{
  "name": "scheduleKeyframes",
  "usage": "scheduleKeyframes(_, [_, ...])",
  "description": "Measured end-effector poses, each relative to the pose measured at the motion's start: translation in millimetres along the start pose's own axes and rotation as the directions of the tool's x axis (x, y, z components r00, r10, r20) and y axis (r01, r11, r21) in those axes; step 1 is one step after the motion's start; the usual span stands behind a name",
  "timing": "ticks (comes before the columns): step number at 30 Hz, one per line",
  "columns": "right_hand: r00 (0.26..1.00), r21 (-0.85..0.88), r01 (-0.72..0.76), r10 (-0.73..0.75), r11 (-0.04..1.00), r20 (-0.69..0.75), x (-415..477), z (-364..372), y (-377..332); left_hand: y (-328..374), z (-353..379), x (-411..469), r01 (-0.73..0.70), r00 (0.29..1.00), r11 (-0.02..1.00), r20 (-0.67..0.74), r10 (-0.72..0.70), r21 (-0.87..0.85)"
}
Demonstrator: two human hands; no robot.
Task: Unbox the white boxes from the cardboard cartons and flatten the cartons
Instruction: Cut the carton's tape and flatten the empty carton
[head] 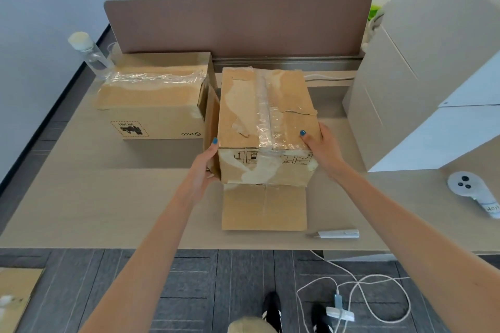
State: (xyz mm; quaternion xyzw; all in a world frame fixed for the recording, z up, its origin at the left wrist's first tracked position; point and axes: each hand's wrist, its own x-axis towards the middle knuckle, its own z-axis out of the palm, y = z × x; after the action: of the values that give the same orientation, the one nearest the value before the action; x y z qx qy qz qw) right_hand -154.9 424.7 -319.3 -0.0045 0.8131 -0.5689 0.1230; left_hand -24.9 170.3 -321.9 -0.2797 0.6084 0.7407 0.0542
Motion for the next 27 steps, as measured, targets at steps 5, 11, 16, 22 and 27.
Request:
scheduleKeyframes(5, [0.999,-0.077,-0.042,0.043,0.996,0.019,-0.7,8.2,23.3,-18.1,-4.1,8.3,0.039,0.994,0.998,-0.104,-0.033,0.053])
scheduleKeyframes(11, [0.998,-0.058,-0.052,0.054,0.997,0.033,9.8,7.9,36.7,-19.7,0.2,5.3,-0.036,0.979,0.963,-0.186,0.089,0.269])
scheduleKeyframes(16, [0.999,-0.139,-0.044,0.046,0.989,0.009,-2.1,5.5,28.9,-27.4,-8.6,10.3,-0.190,0.907,0.756,-0.184,0.380,0.626])
scheduleKeyframes(22, [0.997,-0.288,0.066,-0.075,0.955,-0.019,-23.4,1.0,21.5,-30.5,6.5,9.9,-0.382,0.717,0.285,0.087,0.692,0.879])
scheduleKeyframes(27, [0.986,-0.241,0.158,-0.165,0.957,-0.010,-44.7,-9.2,33.6,-49.7,34.6,-3.3,-0.472,0.681,0.025,0.347,0.645,0.881])
